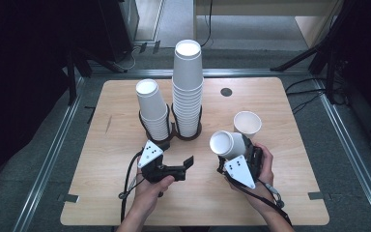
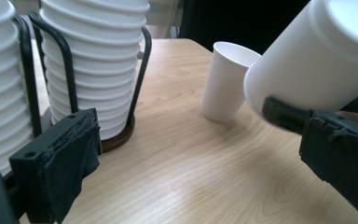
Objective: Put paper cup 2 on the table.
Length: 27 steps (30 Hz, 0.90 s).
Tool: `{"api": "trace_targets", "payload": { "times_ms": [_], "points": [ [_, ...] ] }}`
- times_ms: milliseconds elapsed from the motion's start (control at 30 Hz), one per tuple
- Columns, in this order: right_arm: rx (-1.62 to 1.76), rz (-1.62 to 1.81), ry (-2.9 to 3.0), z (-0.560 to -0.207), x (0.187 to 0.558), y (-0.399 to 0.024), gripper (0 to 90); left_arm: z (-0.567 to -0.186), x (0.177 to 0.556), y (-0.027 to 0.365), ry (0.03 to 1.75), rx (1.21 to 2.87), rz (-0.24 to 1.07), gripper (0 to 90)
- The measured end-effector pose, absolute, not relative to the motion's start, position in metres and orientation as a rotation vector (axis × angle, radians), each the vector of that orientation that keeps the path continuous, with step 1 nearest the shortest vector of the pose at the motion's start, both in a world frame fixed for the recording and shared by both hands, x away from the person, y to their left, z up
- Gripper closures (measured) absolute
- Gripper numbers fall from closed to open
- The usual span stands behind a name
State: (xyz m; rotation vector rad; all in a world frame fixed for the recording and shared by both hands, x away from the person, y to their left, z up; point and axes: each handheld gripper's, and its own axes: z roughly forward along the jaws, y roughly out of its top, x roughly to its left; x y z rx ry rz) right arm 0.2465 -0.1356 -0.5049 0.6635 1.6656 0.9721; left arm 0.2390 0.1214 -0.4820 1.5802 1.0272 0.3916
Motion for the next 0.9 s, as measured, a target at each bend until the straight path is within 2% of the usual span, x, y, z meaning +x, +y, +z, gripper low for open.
{"api": "trace_targets", "payload": {
  "times_ms": [467,900],
  "points": [
    [0.543,0.868,1.681,-0.533,0.240,-0.120,14.5,-0.473,0.236,0.114,0.990,1.571,0.314,0.0],
    [0.473,0.817,1.682,-0.538,0.236,-0.109,14.4,-0.467,0.233,0.099,0.953,1.611,0.231,0.0]
  ]
}}
